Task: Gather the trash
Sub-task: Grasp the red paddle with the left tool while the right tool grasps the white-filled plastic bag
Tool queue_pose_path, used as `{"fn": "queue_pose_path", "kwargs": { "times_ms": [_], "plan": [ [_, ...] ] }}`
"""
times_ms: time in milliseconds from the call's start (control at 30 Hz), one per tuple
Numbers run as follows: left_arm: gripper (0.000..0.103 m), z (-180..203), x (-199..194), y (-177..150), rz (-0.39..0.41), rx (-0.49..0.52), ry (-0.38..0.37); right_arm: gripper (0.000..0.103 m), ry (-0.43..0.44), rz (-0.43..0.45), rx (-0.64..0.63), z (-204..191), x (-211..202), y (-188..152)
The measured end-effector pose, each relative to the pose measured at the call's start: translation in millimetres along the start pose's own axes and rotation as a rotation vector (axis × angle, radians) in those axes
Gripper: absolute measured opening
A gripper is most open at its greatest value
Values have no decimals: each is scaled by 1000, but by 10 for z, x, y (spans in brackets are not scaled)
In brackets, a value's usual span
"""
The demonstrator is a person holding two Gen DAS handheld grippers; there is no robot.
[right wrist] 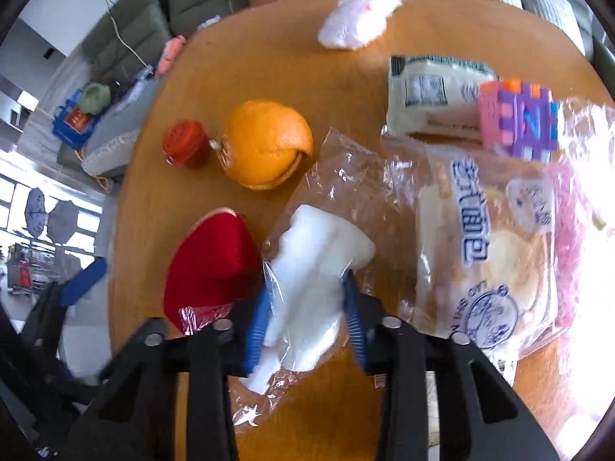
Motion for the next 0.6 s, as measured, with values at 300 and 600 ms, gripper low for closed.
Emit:
{"fn": "queue_pose_path", "kwargs": {
  "times_ms": [300, 600],
  "plan": [
    [97, 223, 219, 41, -38, 33, -48, 31, 26, 113, -77, -86, -435, 168],
    [62, 249, 376, -96, -44, 68, -34, 31, 29, 180, -168, -212, -548, 337]
  ]
}}
Point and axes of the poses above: each gripper's, at about its wrist camera, not at the fingertips, and x roughly the way its jaws point, z to its right, y to its top, the point moved 8 cm from there along x, roughly the way its jaws point, and after that the axes turned 12 degrees about z, right-handed, at the moved point
